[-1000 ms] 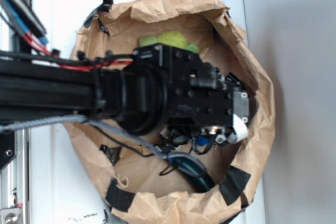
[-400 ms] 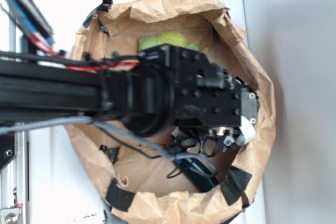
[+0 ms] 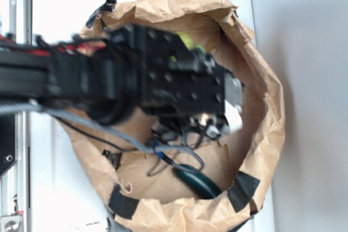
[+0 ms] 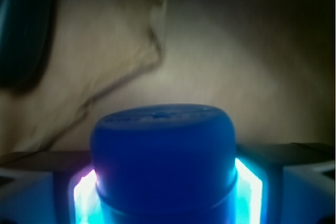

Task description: Grab the blue bottle.

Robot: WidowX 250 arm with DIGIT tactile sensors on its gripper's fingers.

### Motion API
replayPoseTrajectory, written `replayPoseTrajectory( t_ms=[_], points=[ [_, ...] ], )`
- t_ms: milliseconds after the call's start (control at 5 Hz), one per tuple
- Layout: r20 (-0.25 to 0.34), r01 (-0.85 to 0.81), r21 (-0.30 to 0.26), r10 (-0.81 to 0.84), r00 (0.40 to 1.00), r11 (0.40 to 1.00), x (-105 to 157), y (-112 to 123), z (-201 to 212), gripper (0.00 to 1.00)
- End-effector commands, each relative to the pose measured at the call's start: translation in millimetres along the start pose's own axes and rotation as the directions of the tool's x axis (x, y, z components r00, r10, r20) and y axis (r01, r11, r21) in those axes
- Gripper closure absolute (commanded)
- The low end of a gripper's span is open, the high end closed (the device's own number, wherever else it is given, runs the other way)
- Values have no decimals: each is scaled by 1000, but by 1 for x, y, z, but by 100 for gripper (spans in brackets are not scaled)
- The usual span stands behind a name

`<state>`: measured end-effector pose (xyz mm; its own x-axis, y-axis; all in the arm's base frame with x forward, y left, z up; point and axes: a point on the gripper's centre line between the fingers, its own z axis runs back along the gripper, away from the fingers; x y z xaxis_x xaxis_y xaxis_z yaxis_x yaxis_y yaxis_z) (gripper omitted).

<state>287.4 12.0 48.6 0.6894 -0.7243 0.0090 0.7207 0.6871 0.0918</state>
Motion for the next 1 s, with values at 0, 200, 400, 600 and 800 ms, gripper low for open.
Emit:
replayPoseTrajectory(
  t_ms=[0,200,400,600,800],
  points=[
    [-35,-200,85,203,979,976,-2,0,57,100],
    [-7,-330,91,332,943,939,10,-1,85,100],
    [-1,-371,77,372,928,925,22,-4,103,100],
    [7,-387,21,387,922,922,19,6,115,100],
    [11,-377,-32,378,926,926,9,12,127,100]
  ],
)
